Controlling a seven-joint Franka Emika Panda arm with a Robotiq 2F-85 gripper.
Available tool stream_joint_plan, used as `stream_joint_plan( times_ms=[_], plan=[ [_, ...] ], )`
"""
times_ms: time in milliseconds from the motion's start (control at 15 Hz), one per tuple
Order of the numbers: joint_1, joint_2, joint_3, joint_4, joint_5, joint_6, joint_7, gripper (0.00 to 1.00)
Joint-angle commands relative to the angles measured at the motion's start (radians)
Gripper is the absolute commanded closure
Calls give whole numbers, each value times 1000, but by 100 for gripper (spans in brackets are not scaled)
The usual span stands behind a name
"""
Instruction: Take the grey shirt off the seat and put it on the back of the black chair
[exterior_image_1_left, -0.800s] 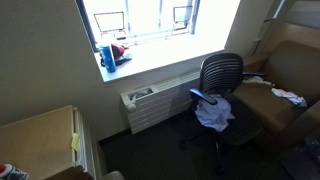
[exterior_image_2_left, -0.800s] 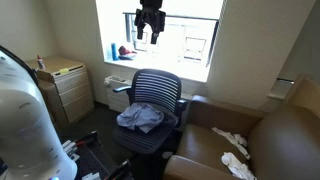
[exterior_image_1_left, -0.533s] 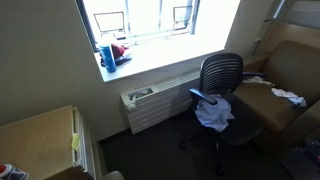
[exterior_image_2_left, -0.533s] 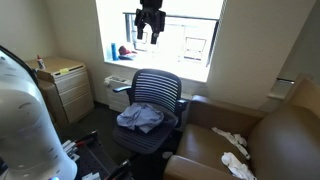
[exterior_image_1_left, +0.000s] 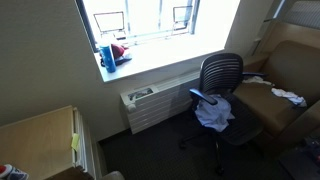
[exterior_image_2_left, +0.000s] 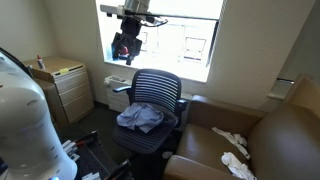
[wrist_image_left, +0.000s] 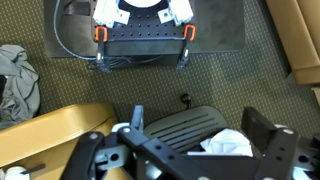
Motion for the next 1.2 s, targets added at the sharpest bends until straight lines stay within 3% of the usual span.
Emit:
stream_joint_plan(
  times_ms=[0,200,267,533,867,1067,1133],
  plan=[
    [95,43,114,-80,40,40,-10,0],
    [167,119,201,-113,9,121,-15,0],
    [149,68,174,-102,24,77,2,0],
    [166,119,212,-116,-3,133,57,0],
    [169,252,258,-157,6,588,322,0],
    [175,413,312,-148,-134,842,547,0],
    [181,479,313,-115,-175,797,606,0]
  ],
)
